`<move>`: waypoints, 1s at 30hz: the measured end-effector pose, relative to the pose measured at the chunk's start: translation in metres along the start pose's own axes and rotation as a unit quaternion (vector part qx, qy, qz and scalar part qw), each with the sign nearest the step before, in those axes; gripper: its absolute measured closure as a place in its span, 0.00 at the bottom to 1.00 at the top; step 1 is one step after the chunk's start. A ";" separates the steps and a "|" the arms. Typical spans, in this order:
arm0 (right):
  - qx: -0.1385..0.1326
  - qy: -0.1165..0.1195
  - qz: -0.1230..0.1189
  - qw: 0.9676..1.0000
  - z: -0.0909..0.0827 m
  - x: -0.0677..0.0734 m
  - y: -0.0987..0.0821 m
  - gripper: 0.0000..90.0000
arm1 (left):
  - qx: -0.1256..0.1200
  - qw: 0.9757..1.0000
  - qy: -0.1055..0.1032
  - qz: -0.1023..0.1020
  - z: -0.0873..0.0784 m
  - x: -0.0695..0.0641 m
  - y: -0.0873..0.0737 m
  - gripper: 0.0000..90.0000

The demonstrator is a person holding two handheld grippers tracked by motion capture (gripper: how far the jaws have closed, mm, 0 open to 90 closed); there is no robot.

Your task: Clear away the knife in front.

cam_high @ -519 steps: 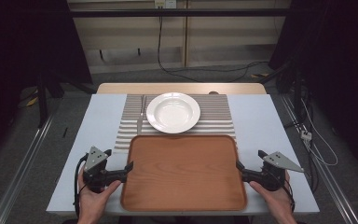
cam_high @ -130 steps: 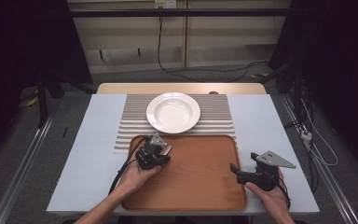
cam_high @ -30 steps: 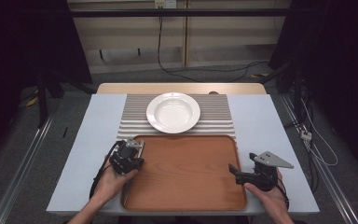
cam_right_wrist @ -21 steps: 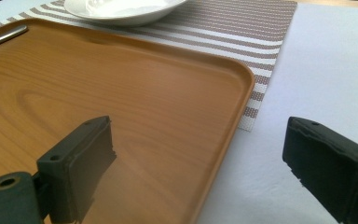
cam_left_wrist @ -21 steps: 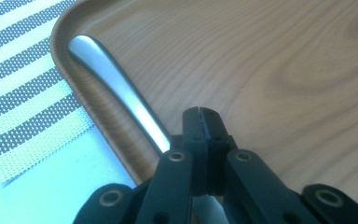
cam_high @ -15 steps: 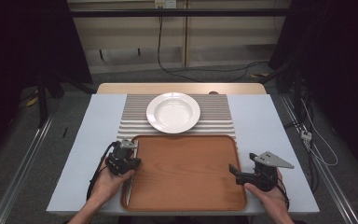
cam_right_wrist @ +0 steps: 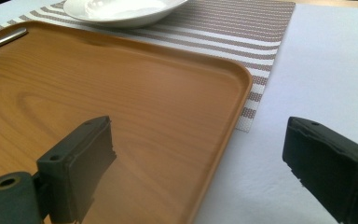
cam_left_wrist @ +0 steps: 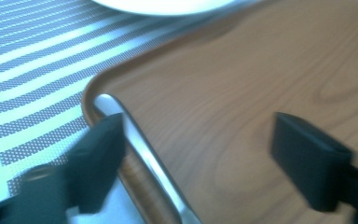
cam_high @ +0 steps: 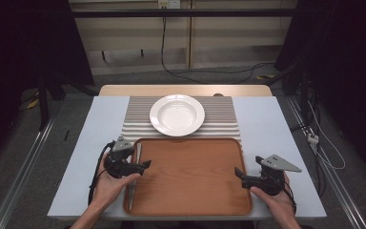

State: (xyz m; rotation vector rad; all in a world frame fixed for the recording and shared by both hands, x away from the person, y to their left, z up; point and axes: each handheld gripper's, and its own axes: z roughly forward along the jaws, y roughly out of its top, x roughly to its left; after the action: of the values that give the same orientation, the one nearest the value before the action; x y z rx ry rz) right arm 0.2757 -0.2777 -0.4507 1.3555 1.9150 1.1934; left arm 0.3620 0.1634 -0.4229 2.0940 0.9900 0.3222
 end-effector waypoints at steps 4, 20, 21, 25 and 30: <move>0.000 -0.001 0.000 1.000 -0.001 0.000 0.000 0.09 | -0.018 1.000 -0.019 -0.002 -0.008 0.000 0.002 0.08; -0.006 -0.005 0.005 1.000 -0.003 -0.001 -0.001 0.09 | -0.065 0.997 0.041 0.016 -0.038 0.003 -0.014 0.08; -0.005 -0.006 0.006 1.000 -0.003 -0.001 -0.001 0.09 | -0.069 0.997 0.038 0.012 -0.039 0.003 -0.016 0.08; -0.006 -0.008 0.006 1.000 -0.005 -0.002 -0.002 0.09 | -0.059 0.997 0.039 0.010 -0.040 0.004 -0.024 0.07; -0.006 -0.009 0.007 1.000 -0.006 -0.003 -0.002 0.09 | -0.067 0.996 0.050 -0.017 -0.041 0.008 -0.038 0.07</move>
State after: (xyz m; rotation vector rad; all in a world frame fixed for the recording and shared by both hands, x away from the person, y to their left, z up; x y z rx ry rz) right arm 0.2709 -0.2825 -0.4498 1.3703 1.8860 1.1936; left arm 0.3256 0.2065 -0.4249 1.9543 1.0314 0.4668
